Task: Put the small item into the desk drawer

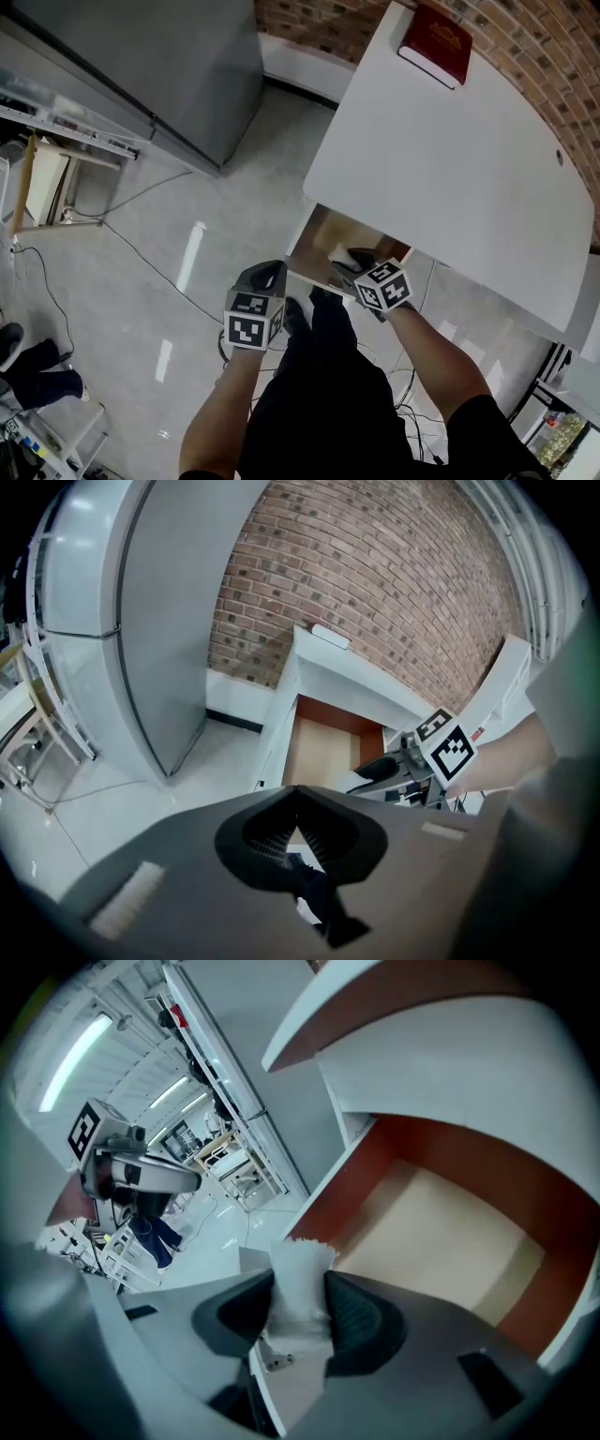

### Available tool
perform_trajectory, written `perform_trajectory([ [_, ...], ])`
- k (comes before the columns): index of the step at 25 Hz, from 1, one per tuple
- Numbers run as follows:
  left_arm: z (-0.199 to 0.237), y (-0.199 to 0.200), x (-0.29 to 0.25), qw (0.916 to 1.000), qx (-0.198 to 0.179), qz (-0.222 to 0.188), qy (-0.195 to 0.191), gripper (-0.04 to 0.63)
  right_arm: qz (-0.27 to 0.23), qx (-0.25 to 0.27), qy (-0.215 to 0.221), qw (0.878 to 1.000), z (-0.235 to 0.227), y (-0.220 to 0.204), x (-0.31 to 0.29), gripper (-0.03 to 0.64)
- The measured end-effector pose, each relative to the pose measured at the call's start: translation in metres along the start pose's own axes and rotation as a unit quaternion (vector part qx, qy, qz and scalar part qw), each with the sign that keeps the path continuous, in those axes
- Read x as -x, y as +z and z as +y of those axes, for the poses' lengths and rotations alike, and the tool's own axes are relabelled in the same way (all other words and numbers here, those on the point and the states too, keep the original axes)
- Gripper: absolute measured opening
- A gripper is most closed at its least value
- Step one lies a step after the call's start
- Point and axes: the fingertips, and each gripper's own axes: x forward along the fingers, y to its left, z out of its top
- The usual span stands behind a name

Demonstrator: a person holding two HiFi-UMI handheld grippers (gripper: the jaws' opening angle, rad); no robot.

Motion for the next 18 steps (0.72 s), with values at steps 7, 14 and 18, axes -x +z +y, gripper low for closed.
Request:
perform_trajectory([
  [7,0.002,-0.015,-0.03,0.9997,0.009,0.024,-0.003,0.012,0.047,-0.007,-0.019,0.999,-0.03,-0.027,-0.035,0.163],
  [14,0.007,-0.024,-0.045,0.9989,0.033,0.034,-0.006,0.012,0.093,0.021,-0.022,0.995,-0.045,-0.051,-0.066,0.163],
  [18,0.015,-0.028,-0.047,0.9983,0.044,0.038,0.001,0.012,0.126,0.049,-0.043,0.99,-0.059,-0.066,-0.08,0.163],
])
